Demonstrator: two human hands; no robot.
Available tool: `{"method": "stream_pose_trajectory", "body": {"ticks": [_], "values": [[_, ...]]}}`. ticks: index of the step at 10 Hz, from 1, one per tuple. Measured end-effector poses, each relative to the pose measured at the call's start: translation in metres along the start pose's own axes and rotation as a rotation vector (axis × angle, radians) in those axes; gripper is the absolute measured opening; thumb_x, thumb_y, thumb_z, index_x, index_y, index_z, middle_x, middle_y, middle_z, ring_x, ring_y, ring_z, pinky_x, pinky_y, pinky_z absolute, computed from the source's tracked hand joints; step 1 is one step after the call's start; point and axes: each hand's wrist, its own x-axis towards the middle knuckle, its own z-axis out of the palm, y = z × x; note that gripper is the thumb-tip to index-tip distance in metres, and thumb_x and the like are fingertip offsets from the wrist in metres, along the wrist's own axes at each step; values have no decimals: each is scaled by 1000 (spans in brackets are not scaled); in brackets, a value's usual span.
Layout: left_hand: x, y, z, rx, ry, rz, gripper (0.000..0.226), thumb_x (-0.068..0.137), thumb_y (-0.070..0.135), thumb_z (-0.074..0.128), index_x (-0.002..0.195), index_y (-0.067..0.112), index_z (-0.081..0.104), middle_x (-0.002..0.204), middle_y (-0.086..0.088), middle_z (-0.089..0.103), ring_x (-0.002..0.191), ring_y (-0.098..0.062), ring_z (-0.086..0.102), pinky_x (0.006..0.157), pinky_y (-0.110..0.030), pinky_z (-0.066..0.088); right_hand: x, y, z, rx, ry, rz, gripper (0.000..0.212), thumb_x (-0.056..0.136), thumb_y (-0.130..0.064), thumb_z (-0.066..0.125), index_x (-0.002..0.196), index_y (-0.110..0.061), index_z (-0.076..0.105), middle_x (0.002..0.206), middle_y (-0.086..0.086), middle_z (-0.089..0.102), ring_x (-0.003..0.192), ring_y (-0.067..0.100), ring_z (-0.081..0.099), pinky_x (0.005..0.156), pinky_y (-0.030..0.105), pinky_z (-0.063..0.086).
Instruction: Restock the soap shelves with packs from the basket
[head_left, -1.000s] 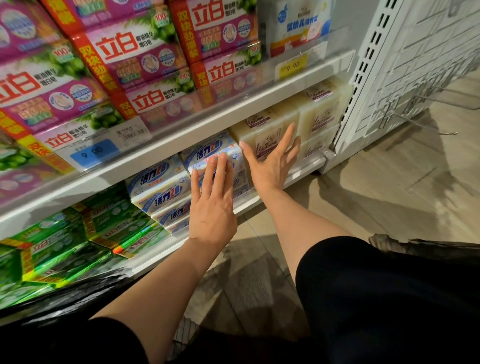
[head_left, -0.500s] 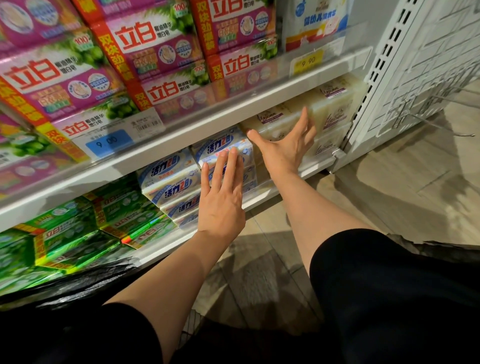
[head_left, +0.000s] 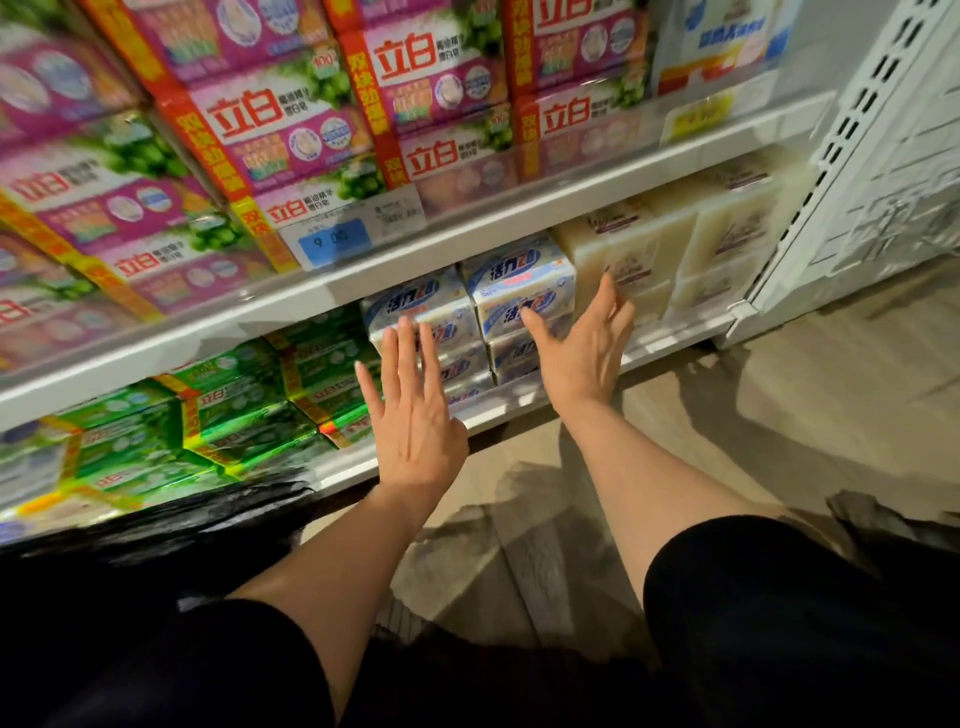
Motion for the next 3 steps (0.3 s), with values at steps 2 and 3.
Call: {"method": "stream_pose_trajectory", "body": {"ticks": [2,3], "values": [[-2,-8,-34,-78,-151,78,94,91,30,58,154,20,-12,160,-2,-21,147,-22,-21,120,-50,-1,-11,-22,-2,-79,-74,199,80,87,-53,60,144,-6,28,145,19,35,129,34,39,98,42,41],[-15,-23,-51,-97,-171,134,92,92,29,58,154,19,-9,162,-1,-15,148,-19,-15,121,-47,0,-35,-33,-3,-48,-99,157,78,89,-51,59,143,-4,28,144,20,37,129,34,40,101,42,38]]}}
